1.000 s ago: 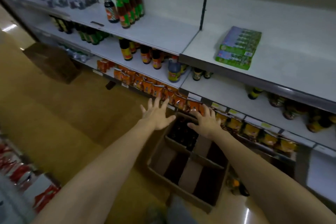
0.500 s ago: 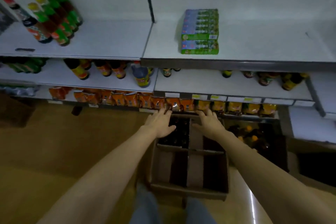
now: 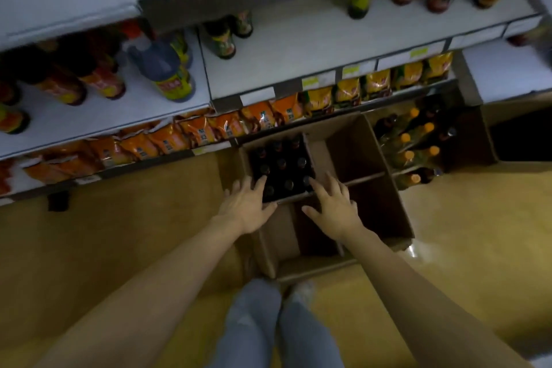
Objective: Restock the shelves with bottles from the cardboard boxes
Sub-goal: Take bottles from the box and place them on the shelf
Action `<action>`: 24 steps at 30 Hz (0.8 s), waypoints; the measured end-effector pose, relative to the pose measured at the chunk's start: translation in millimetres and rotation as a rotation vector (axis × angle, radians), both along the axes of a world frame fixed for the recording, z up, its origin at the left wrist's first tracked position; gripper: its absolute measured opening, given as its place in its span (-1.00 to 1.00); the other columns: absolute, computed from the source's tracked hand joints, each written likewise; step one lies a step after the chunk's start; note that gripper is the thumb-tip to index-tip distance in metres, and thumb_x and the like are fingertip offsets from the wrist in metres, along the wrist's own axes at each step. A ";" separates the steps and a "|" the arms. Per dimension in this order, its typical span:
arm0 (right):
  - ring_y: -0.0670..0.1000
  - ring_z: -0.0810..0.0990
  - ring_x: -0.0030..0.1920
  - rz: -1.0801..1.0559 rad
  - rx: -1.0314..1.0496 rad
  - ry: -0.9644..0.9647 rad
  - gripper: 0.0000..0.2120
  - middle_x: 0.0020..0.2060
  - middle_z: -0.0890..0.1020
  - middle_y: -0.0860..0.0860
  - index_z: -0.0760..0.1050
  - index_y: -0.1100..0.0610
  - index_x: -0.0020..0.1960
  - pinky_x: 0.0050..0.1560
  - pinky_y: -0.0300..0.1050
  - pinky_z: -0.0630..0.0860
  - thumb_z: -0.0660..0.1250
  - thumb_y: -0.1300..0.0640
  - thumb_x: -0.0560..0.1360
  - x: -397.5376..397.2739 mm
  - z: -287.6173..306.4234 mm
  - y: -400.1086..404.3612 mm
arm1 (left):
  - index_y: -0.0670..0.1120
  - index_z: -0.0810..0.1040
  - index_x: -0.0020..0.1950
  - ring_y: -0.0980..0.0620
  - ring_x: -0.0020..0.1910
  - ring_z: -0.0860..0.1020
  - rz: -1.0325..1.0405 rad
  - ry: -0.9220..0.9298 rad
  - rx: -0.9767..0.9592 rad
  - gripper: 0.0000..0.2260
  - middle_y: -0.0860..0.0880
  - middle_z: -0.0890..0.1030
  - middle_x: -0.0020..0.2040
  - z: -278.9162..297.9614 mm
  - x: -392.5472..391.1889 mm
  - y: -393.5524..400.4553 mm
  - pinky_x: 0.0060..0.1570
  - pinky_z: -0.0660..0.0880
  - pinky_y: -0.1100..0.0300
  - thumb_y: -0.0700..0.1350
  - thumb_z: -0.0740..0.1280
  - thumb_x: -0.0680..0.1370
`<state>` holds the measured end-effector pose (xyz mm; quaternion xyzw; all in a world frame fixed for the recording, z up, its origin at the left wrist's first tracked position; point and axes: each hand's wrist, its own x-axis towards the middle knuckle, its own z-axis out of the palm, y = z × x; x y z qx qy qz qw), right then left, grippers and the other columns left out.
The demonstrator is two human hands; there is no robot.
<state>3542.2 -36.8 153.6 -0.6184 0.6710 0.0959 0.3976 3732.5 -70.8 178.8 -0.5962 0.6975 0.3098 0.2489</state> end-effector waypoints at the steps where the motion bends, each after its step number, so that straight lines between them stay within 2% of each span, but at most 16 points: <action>1: 0.13 -0.15 0.53 -0.006 0.010 -0.005 -0.36 0.55 -0.17 -0.01 -0.07 -0.10 0.57 0.44 0.26 0.07 0.15 -0.16 0.60 0.9 -18.6 0.3 | 0.02 -0.07 0.57 -0.20 0.49 0.10 0.009 -0.003 0.010 -0.38 -0.15 0.06 0.53 -18.7 0.9 -1.2 0.41 0.14 -0.09 0.20 0.08 0.61; 8: 0.16 -0.12 0.54 -0.004 0.044 0.038 -0.33 0.56 -0.15 0.03 -0.13 -0.10 0.57 0.45 0.22 0.08 0.16 -0.12 0.60 -5.8 -142.3 -21.0 | 0.01 -0.03 0.56 -0.17 0.46 0.17 0.047 -0.013 -0.022 -0.40 -0.14 0.09 0.52 -149.3 -25.2 -5.7 0.37 0.20 -0.04 0.19 0.11 0.61; 13: 0.17 0.16 0.43 0.059 -0.063 0.056 -0.40 0.46 0.11 0.15 0.01 -0.02 0.56 0.38 0.05 0.25 0.18 -0.05 0.61 -5.3 -225.4 -40.3 | 0.02 0.01 0.55 -0.17 0.39 0.25 -0.052 -0.002 -0.124 -0.42 -0.17 0.21 0.43 -240.7 -50.0 -26.3 0.31 0.25 -0.04 0.15 0.14 0.61; 17: 0.16 0.22 0.38 0.087 -0.068 0.106 -0.44 0.40 0.16 0.17 0.01 0.01 0.56 0.28 0.00 0.33 0.13 -0.03 0.63 -3.8 -279.1 -58.4 | 0.00 0.05 0.54 -0.18 0.38 0.27 -0.102 -0.046 -0.129 -0.45 -0.19 0.26 0.42 -300.9 -56.9 -50.3 0.31 0.24 -0.04 0.10 0.15 0.61; 21: 0.20 0.33 0.31 0.107 -0.052 0.136 -0.52 0.34 0.28 0.21 0.11 0.06 0.49 0.20 0.04 0.40 0.15 0.01 0.63 2.3 -319.9 -73.0 | -0.05 0.17 0.46 -0.14 0.19 0.50 -0.159 -0.027 -0.106 -0.55 -0.15 0.52 0.23 -341.5 -58.2 -62.2 0.12 0.36 0.03 0.07 0.14 0.63; 24: 0.17 0.46 0.22 0.113 -0.123 0.229 -0.60 0.27 0.37 0.18 0.19 0.08 0.41 0.03 -0.01 0.47 0.17 0.04 0.62 5.7 -334.4 -84.0 | -0.11 0.21 0.43 -0.14 0.13 0.54 -0.163 0.026 -0.185 -0.56 -0.16 0.55 0.17 -355.0 -61.3 -67.2 -0.08 0.43 0.08 0.04 0.18 0.62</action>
